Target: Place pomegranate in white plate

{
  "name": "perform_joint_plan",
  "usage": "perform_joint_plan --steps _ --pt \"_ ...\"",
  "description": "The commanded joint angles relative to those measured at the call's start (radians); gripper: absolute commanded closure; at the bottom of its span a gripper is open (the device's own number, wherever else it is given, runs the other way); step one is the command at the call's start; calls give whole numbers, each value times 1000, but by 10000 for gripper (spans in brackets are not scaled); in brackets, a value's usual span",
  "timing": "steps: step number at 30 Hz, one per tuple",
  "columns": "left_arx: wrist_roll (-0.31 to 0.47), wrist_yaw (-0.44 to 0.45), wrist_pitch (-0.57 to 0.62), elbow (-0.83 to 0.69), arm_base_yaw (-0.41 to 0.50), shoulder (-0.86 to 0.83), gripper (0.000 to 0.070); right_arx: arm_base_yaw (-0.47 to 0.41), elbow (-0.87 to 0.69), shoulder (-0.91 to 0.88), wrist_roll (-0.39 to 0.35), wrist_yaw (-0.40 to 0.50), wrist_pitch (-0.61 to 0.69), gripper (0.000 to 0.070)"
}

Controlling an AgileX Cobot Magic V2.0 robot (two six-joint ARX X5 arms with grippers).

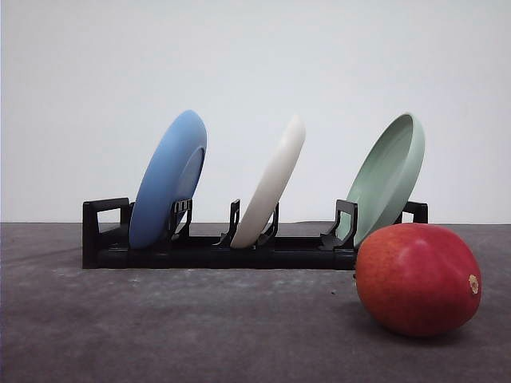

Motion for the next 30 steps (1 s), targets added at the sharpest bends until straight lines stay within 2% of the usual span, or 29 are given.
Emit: perform_joint_plan --steps 1,8,15,18,25,30 --pt "42 -2 -103 81 2 31 689 0 65 23 7 -14 -108 694" --pt "117 5 -370 300 2 193 689 0 234 155 -84 -169 -372 694" --pt "198 121 -527 406 1 360 689 1 278 289 -193 -298 -458 694" --pt "215 148 -523 409 -27 407 689 11 278 327 -219 -335 -458 694" --pt "276 147 -435 409 -170 502 689 108 278 343 -280 -330 -449 693" --pt "374 147 -355 409 -267 557 689 172 278 343 -339 -346 -449 693"
